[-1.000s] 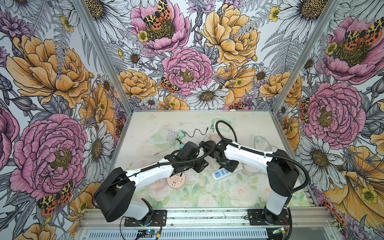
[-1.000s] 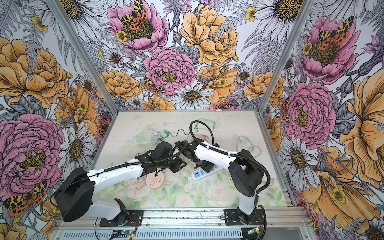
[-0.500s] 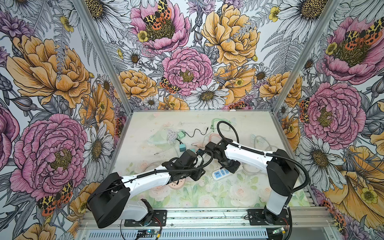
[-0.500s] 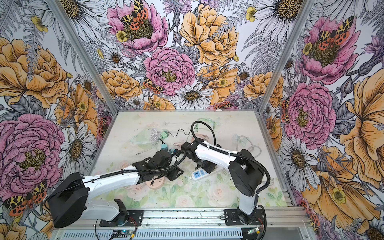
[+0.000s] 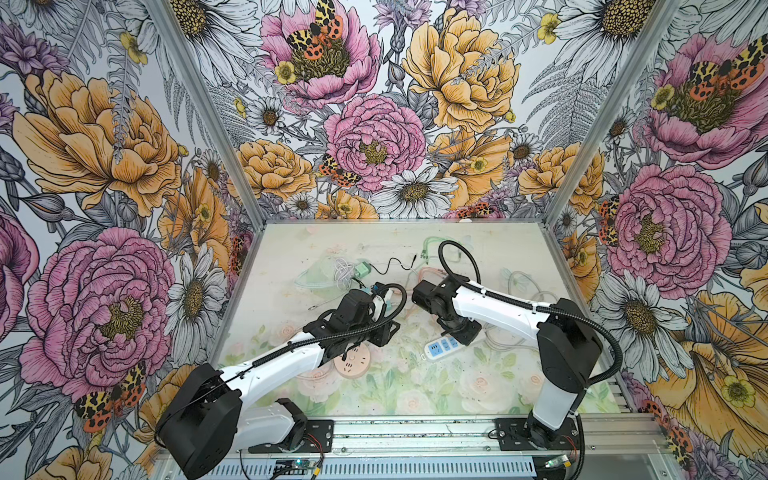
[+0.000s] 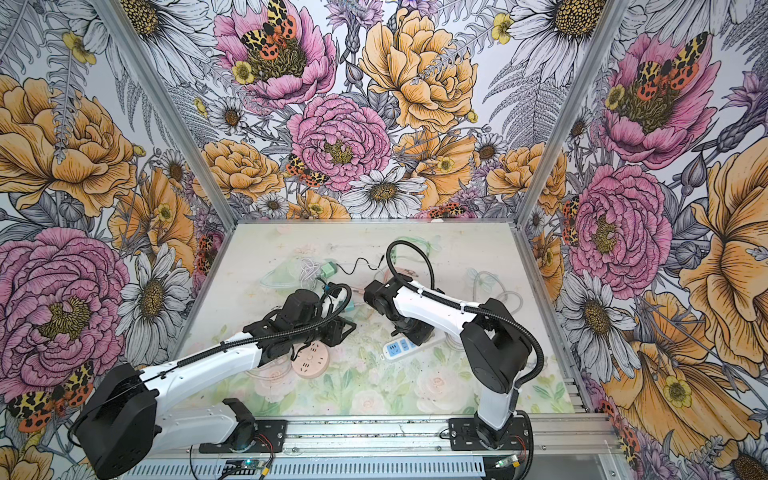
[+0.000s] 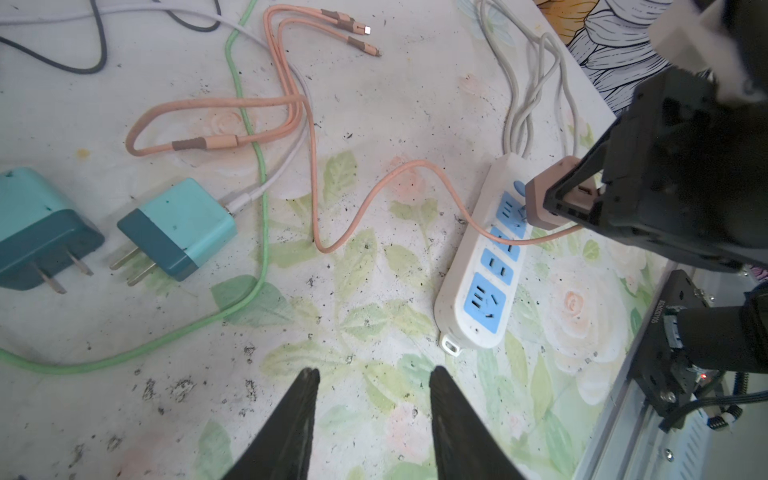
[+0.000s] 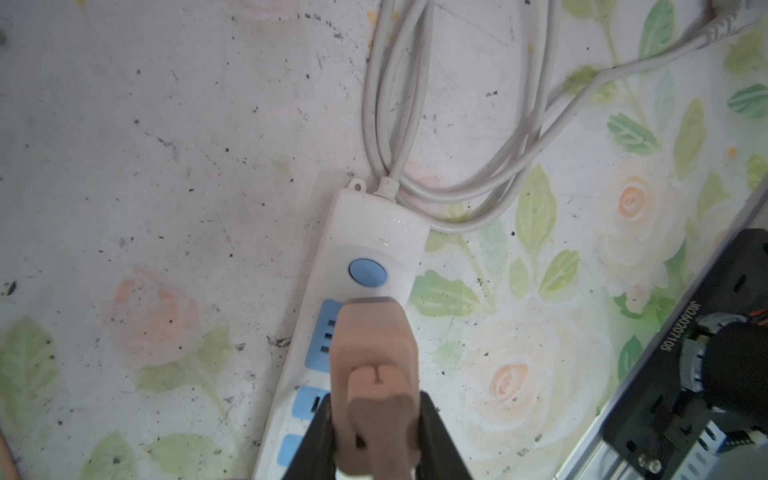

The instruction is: Insert the plug

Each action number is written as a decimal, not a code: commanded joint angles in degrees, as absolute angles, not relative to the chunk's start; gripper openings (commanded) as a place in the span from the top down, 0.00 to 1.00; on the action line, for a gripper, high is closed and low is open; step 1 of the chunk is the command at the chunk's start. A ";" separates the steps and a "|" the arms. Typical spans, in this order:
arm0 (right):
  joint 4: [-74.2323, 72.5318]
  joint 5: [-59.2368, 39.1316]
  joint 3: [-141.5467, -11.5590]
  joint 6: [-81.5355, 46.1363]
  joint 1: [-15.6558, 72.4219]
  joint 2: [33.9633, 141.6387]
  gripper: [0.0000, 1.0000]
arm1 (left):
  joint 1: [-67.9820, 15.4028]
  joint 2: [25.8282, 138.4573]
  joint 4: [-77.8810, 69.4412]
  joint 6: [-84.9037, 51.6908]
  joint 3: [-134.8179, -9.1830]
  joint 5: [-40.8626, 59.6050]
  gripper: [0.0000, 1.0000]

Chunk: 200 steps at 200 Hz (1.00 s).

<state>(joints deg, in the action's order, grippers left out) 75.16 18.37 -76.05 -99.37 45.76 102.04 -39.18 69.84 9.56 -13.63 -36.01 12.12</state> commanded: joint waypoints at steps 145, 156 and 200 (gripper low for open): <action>69.42 12.69 -78.14 -99.40 43.94 101.60 1.00 | -38.60 74.21 6.64 -14.40 -35.50 13.36 0.54; 69.41 12.70 -77.96 -99.40 43.71 101.71 1.00 | -38.60 74.52 6.61 -14.39 -35.67 13.40 0.54; 69.29 12.41 -76.47 -99.76 43.50 102.22 1.00 | -38.59 74.80 6.75 -14.50 -35.95 13.37 0.53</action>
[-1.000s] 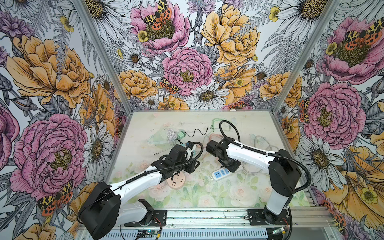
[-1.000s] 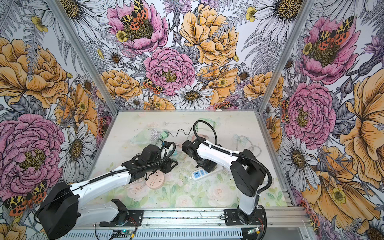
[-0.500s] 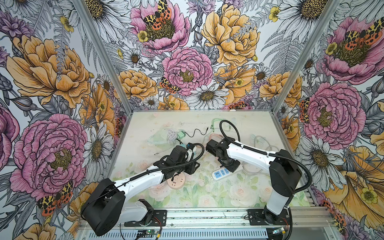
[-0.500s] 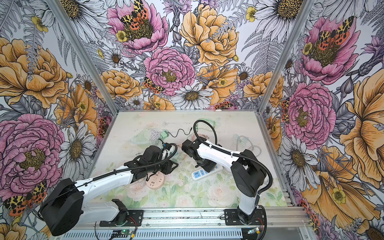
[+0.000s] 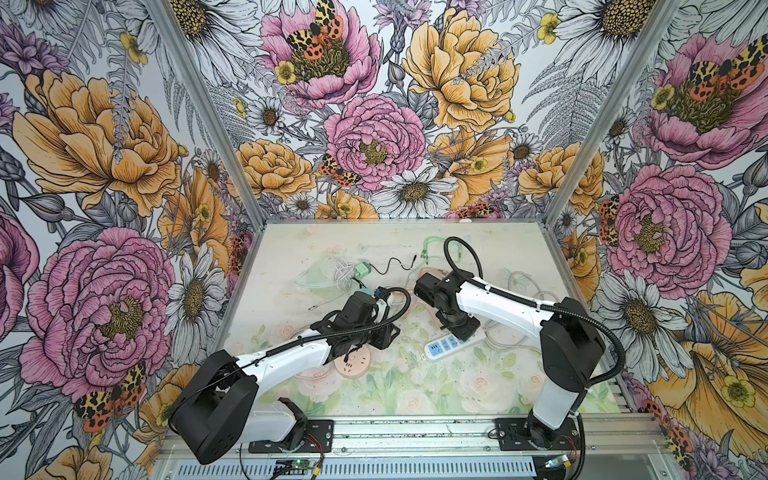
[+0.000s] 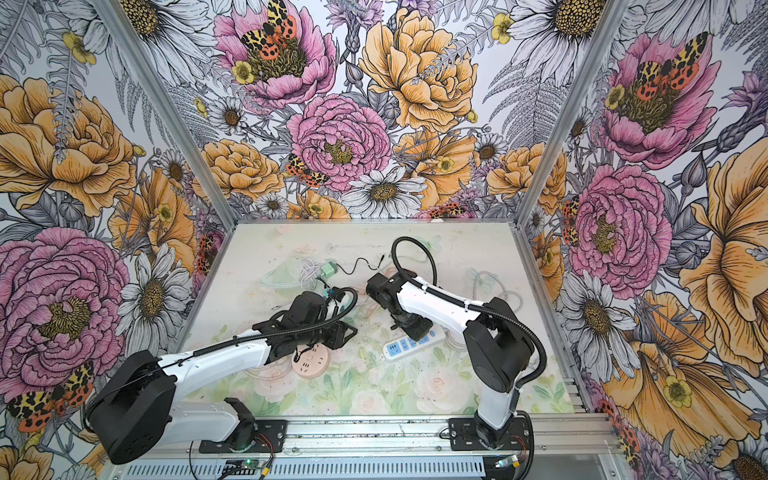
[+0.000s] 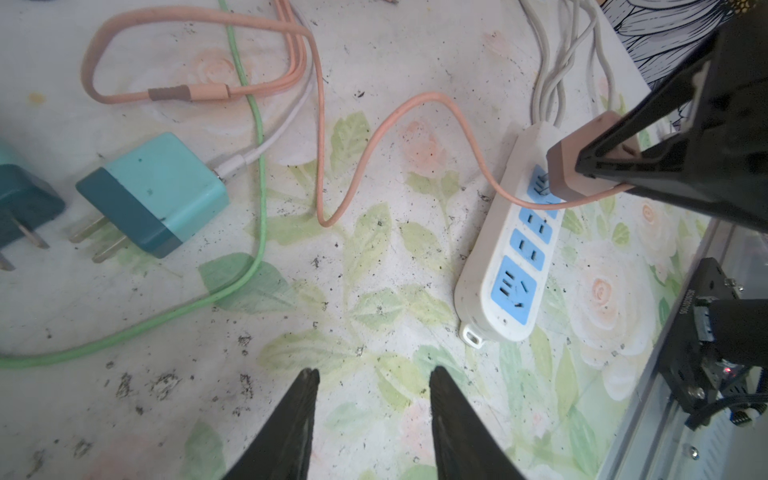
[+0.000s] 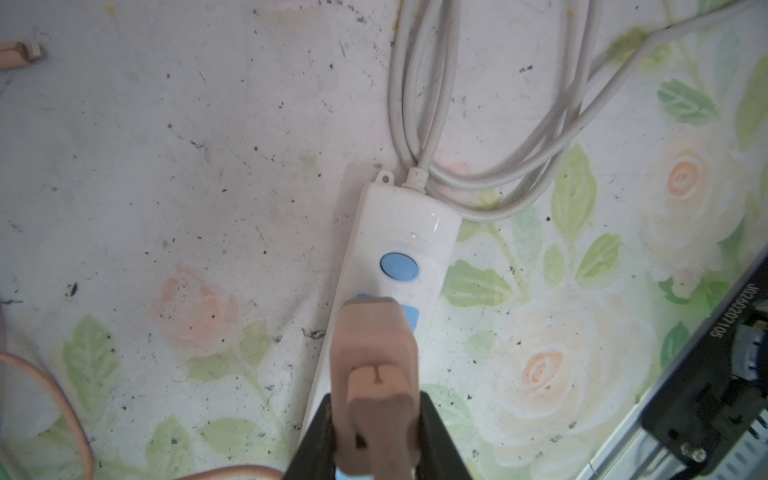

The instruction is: Insert the plug

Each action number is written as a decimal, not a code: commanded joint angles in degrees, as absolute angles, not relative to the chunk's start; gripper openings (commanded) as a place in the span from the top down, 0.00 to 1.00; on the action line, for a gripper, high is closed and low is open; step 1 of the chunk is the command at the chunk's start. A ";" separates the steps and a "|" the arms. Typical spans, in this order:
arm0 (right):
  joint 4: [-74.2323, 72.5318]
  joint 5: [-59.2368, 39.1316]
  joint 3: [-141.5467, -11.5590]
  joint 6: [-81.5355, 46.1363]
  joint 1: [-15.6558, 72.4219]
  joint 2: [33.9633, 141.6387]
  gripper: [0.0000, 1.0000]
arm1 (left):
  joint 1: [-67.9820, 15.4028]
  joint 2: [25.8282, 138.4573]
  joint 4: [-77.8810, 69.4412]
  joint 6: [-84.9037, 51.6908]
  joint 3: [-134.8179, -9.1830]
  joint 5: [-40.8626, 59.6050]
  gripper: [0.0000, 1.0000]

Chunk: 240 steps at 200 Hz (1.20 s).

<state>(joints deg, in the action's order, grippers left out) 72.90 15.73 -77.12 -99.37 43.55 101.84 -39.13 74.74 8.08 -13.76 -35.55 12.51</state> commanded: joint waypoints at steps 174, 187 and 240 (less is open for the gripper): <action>69.10 7.03 -73.00 -105.18 44.42 103.27 1.00 | -39.25 73.92 8.96 -14.21 -36.30 11.21 0.54; 69.04 5.95 -72.89 -105.14 44.37 103.52 1.00 | -39.21 74.00 9.24 -14.26 -36.39 10.80 0.54; 68.98 1.80 -73.74 -103.34 43.75 105.20 1.00 | -39.38 75.13 9.41 -15.27 -36.39 9.43 0.54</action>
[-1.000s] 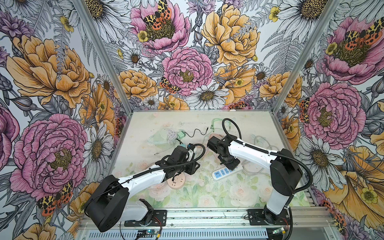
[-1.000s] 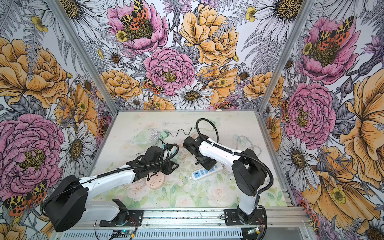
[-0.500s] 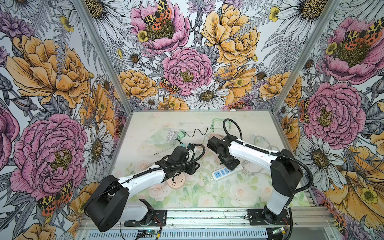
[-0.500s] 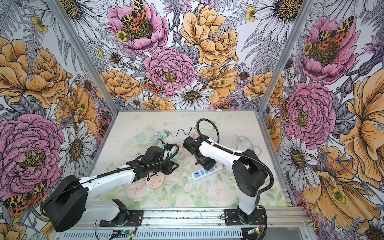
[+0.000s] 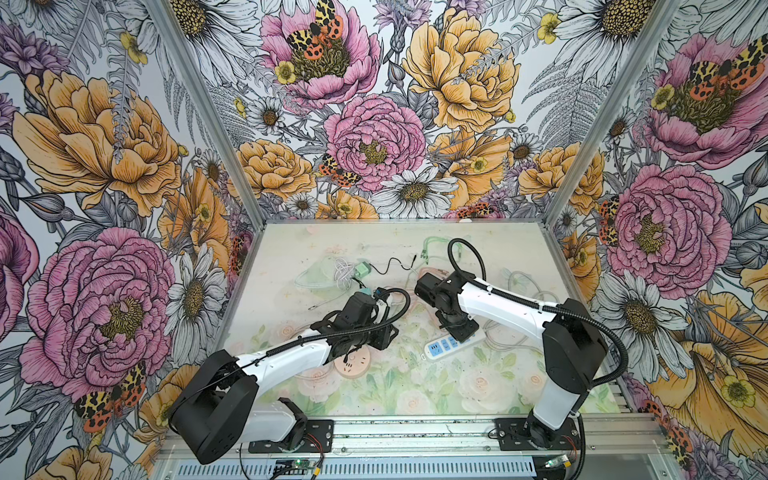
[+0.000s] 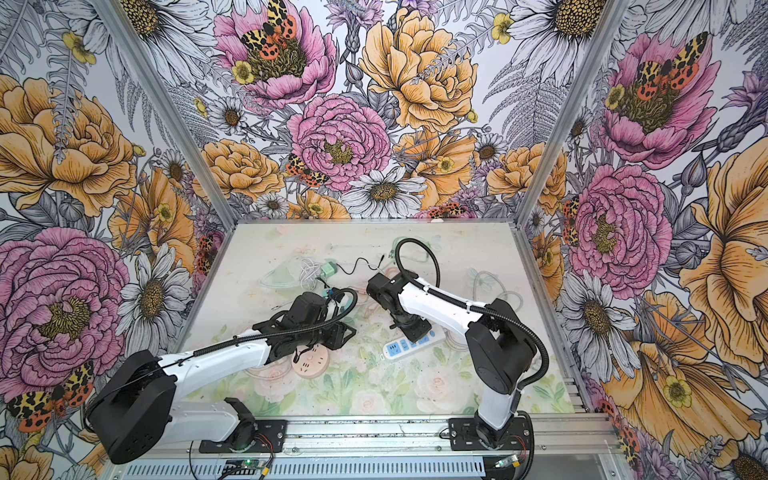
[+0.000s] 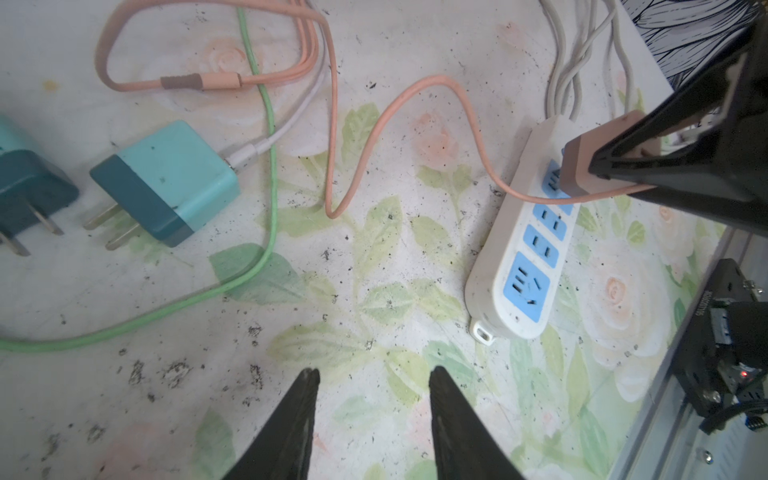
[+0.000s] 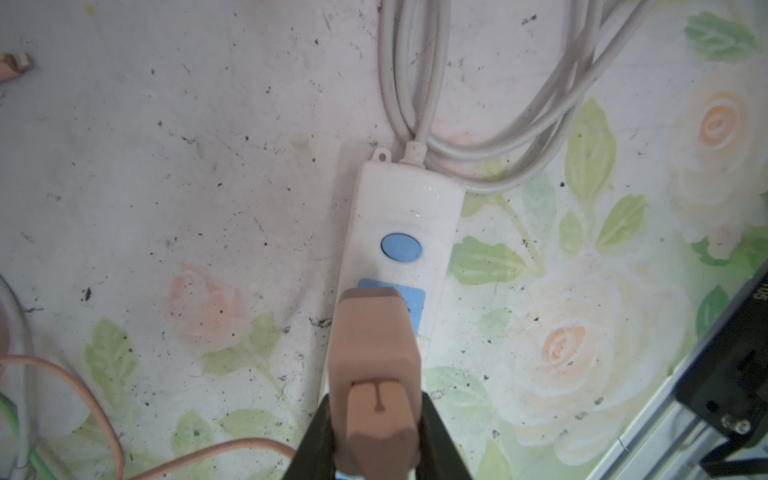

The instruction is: Insert the plug

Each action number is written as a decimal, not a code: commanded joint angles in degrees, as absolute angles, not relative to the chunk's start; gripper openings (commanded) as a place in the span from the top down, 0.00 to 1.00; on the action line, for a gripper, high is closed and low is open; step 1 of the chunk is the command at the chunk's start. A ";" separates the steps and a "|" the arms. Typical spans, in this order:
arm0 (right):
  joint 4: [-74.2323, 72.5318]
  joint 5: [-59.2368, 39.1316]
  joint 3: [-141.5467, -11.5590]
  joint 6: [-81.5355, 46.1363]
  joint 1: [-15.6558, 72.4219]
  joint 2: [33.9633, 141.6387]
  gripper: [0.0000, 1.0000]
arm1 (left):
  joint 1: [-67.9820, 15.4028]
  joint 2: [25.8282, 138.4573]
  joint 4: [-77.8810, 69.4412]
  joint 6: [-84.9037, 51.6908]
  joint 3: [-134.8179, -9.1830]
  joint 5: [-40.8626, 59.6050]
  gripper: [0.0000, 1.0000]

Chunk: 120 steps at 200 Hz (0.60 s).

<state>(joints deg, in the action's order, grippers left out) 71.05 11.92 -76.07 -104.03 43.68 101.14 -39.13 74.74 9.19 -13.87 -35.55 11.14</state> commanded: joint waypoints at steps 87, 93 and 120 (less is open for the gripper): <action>69.05 2.81 -69.75 -103.62 39.88 100.41 1.00 | -40.00 76.10 9.60 -15.85 -36.91 8.35 0.54; 69.03 2.94 -69.62 -103.50 39.48 100.08 1.00 | -40.05 76.26 9.60 -15.87 -37.00 8.37 0.54; 68.89 3.04 -69.68 -102.70 38.19 98.81 1.00 | -40.27 76.79 9.91 -15.76 -37.59 8.26 0.54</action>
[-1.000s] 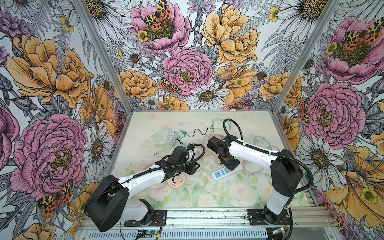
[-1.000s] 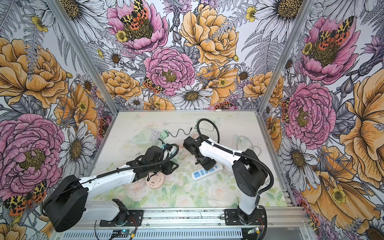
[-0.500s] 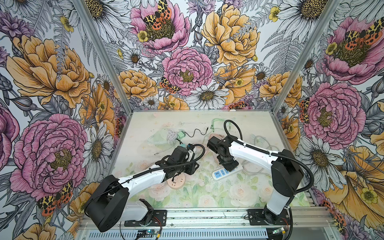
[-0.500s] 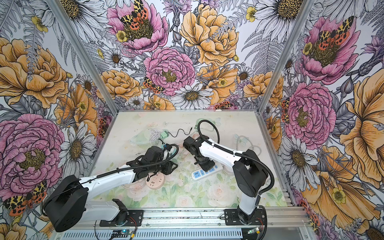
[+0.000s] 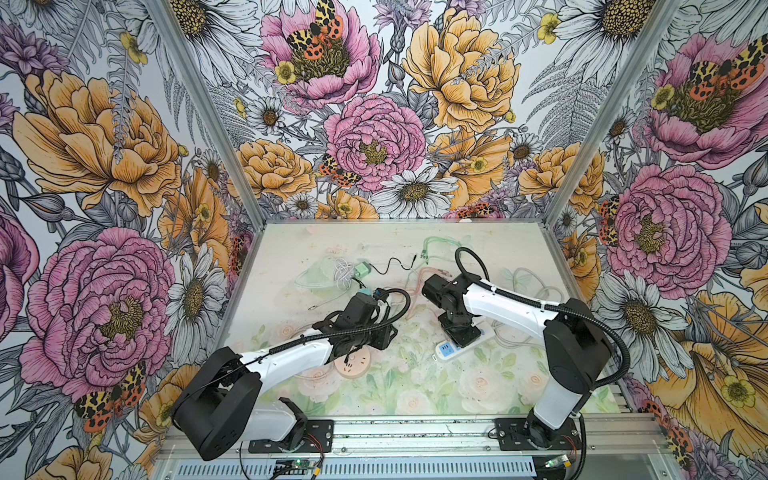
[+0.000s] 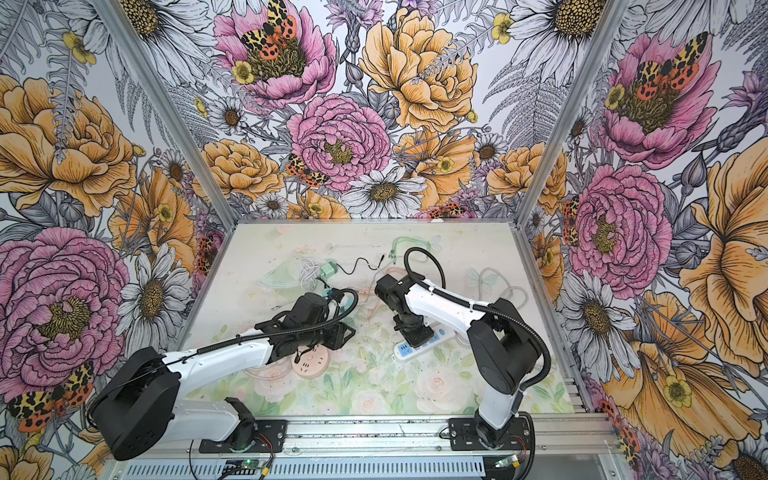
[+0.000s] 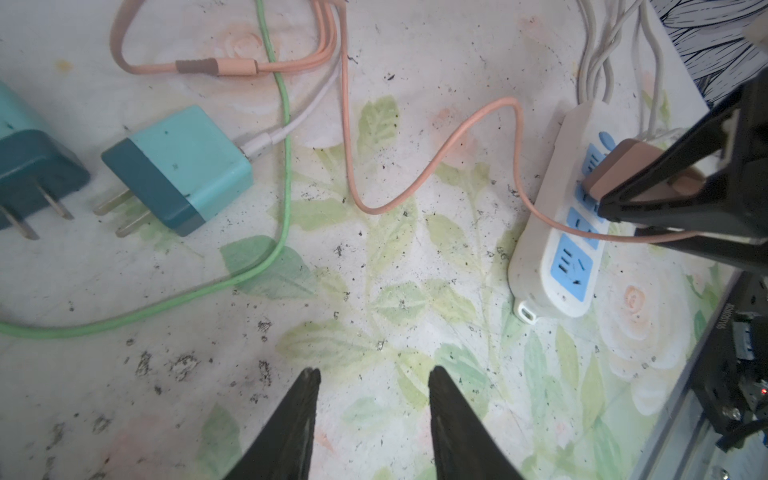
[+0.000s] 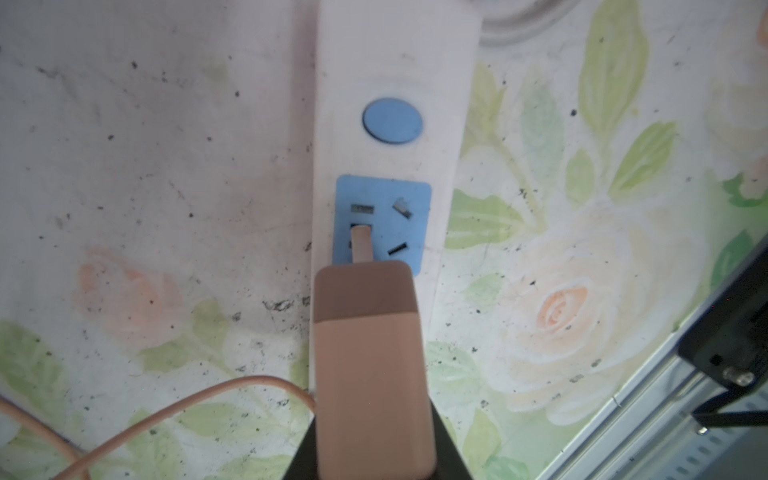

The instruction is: Insert the plug

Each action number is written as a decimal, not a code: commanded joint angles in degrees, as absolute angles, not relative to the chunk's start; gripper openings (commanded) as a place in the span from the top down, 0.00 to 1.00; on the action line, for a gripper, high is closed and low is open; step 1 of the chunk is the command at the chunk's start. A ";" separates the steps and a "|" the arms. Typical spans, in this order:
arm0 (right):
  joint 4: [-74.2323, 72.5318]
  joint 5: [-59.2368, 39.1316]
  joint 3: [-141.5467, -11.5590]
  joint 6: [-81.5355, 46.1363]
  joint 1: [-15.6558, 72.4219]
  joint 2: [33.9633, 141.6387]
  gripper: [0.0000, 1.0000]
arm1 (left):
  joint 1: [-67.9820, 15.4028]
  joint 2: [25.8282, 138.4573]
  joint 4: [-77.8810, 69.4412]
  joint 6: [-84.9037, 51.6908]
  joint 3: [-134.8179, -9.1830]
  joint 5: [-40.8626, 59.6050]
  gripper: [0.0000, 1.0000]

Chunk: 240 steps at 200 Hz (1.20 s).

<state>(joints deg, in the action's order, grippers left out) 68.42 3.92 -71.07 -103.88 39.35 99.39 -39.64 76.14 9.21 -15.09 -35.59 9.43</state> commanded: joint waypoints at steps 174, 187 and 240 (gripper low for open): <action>68.90 -0.33 -71.80 -93.36 33.96 84.89 1.00 | -39.53 76.09 11.60 -15.08 -40.27 7.24 0.54; 68.91 -3.50 -70.05 -93.75 32.16 82.97 1.00 | -39.87 76.82 12.27 -15.19 -40.96 6.83 0.54; 67.41 -9.88 -65.79 -93.39 26.39 77.07 1.00 | -40.93 80.80 15.25 -16.79 -44.29 4.87 0.55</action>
